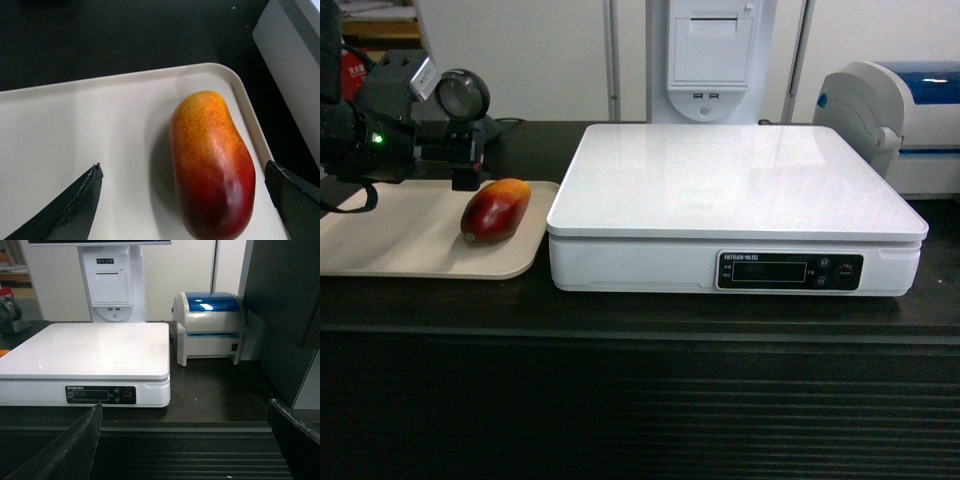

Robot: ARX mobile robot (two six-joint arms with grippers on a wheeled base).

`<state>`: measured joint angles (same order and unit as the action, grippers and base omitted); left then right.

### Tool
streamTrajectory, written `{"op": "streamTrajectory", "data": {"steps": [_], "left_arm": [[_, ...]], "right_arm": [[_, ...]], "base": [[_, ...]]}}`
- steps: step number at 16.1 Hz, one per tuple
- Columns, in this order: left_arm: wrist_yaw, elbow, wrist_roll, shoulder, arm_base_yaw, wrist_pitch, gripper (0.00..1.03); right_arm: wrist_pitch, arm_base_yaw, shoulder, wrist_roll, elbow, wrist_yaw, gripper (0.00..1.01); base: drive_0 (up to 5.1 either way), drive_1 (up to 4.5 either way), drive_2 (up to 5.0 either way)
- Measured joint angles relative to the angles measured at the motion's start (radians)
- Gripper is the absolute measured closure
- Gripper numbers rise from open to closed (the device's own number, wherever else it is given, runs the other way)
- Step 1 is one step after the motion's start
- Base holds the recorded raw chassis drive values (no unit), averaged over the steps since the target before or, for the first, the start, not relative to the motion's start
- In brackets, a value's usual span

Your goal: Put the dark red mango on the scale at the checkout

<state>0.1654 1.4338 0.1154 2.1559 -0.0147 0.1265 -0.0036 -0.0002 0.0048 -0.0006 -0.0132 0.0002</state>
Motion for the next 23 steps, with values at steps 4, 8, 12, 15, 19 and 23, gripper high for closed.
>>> {"op": "streamTrajectory", "data": {"steps": [4,8,12,15,19,23], "left_arm": [[0.015,0.102,-0.006,0.051,0.034,-0.064,0.05],[0.004,0.137,-0.002,0.095,0.052,-0.104,0.05],[-0.026,0.173,0.023,0.122,0.05,-0.109,0.05],[-0.022,0.202,0.016,0.148,0.046,-0.13,0.05],[-0.011,0.212,-0.003,0.176,0.043,-0.15,0.05],[-0.009,0.241,-0.003,0.217,0.043,-0.167,0.05]], "right_arm": [[0.0,0.0,0.0,0.0,0.0,0.0,0.03],[0.0,0.0,0.0,0.0,0.0,0.0,0.03],[0.0,0.0,0.0,0.0,0.0,0.0,0.03],[0.0,0.0,0.0,0.0,0.0,0.0,0.03],[0.0,0.0,0.0,0.0,0.0,0.0,0.03],[0.0,0.0,0.0,0.0,0.0,0.0,0.03]], "base": [[0.0,0.0,0.0],[0.0,0.0,0.0],[0.0,0.0,0.0],[0.0,0.0,0.0],[0.0,0.0,0.0],[0.0,0.0,0.0]]}}
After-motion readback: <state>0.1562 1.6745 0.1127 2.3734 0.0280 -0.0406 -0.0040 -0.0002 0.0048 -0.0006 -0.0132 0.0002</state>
